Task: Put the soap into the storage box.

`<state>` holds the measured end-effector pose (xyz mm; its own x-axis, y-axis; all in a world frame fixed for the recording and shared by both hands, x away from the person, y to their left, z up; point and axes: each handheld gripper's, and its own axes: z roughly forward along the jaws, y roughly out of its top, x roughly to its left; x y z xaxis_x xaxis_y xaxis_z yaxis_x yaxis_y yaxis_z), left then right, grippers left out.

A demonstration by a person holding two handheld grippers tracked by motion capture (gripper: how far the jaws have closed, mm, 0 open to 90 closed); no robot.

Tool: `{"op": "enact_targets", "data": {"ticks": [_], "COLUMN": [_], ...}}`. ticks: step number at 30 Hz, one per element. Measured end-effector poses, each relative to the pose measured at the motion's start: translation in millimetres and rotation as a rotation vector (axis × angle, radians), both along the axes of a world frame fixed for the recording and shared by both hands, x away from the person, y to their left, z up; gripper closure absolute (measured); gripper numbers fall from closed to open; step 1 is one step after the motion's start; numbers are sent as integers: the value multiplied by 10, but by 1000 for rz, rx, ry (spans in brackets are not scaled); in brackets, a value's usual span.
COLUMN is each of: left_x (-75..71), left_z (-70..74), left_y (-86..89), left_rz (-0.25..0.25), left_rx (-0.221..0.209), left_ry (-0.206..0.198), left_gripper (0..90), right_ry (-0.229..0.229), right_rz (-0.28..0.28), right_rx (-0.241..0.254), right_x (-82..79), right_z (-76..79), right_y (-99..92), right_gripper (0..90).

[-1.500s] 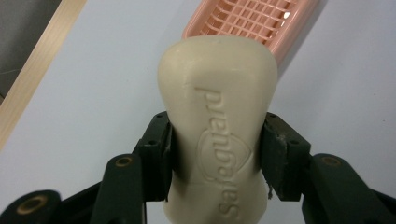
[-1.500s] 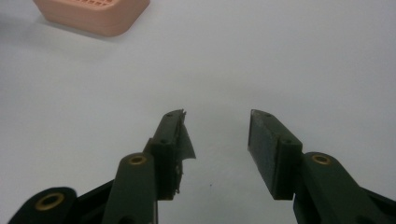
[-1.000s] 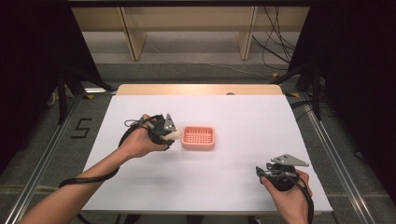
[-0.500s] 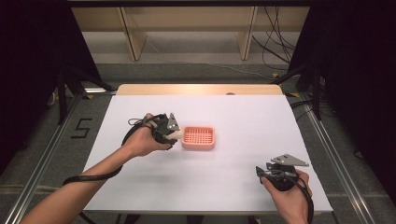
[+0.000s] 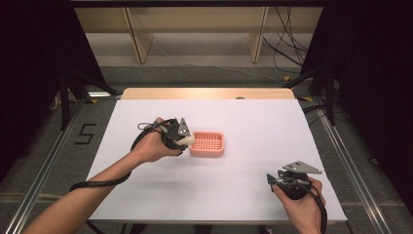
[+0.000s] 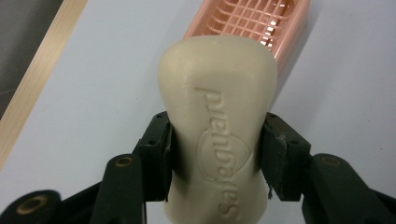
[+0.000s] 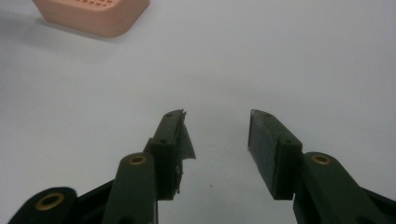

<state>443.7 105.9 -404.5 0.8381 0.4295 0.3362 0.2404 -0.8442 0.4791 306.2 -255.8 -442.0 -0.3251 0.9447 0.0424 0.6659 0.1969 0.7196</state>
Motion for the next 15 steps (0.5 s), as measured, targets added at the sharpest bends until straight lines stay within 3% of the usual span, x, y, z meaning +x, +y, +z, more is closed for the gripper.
{"op": "enact_targets", "data": {"ticks": [15], "left_x": [39], "left_z": [14], "left_y": [-66], "left_rz": [-12], "left_rx": [10], "left_ry": [-1], "left_gripper": [496], "right_ry": [-4], "right_rz": [-10], "right_rx": [-6], "right_x": [-4], "right_z": [4], "right_y": [8], "right_gripper": [564]}}
